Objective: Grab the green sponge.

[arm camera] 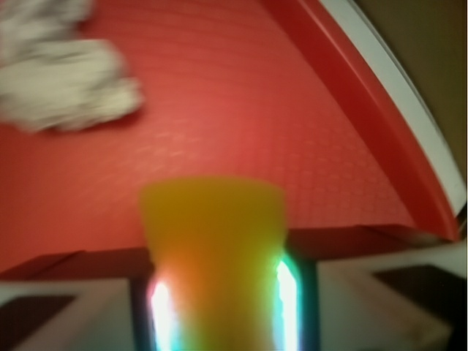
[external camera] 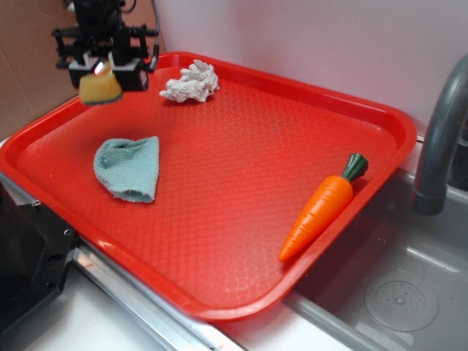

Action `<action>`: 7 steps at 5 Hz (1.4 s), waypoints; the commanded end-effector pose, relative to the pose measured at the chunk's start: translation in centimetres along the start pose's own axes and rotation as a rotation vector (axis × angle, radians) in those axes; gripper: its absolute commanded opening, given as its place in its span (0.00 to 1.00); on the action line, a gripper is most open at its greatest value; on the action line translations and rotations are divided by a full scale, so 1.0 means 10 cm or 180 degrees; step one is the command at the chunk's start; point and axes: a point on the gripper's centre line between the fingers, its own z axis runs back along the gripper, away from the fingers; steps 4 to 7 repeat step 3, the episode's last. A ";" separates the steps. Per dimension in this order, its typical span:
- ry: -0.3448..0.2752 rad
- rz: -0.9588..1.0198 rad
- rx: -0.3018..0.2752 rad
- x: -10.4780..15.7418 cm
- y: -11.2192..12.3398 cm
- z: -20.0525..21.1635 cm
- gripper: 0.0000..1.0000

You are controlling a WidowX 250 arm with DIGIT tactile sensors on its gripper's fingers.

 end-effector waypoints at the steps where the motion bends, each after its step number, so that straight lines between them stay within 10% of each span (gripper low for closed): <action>1: -0.0298 -0.0888 -0.0418 -0.53 -0.44 0.86 0.00; 3: -0.0424 -0.0911 -0.0705 -0.99 -0.52 1.13 0.00; 7: -0.0424 -0.0911 -0.0705 -0.99 -0.52 1.13 0.00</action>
